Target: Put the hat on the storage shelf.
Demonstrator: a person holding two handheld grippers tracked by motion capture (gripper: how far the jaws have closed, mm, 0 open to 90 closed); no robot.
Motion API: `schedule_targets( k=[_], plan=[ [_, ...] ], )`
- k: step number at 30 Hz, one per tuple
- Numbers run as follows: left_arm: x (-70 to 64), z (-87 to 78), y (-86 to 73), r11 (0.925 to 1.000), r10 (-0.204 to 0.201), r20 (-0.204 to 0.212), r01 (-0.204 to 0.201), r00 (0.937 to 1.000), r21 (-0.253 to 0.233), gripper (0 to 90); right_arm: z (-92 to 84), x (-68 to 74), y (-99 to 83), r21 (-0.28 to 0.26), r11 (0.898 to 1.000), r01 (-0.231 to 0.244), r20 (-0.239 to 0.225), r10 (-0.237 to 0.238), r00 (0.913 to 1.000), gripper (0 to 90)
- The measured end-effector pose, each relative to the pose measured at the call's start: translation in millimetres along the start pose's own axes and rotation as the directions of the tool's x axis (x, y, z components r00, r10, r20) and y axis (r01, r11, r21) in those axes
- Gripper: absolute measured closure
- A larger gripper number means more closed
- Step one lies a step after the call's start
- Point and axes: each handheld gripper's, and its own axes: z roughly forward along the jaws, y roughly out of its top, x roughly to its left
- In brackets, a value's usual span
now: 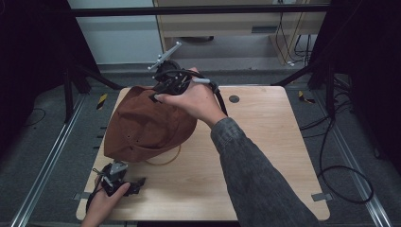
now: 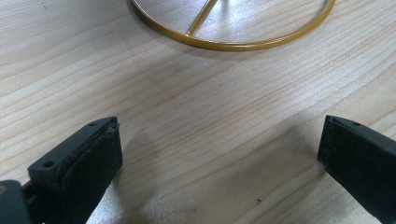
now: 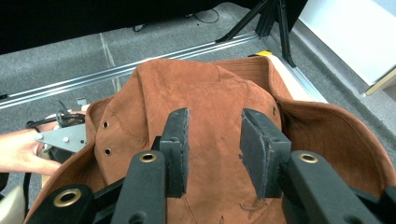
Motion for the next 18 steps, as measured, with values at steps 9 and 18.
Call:
schedule_targets(
  k=[9,18],
  plan=[
    [-2.9,-4.0,-4.1,0.9998,0.020,0.026,-0.020,0.9994,0.004,0.0,-19.0,-3.8,-6.1,-0.024,1.000,-0.009,0.022,0.010,0.9997,60.2],
    [-5.1,-8.8,-8.6,0.9995,0.031,0.032,-0.031,0.9990,0.009,0.0,-48.7,-17.5,-28.9,-0.056,0.997,-0.045,0.071,0.049,0.9963,56.7]
  ],
)
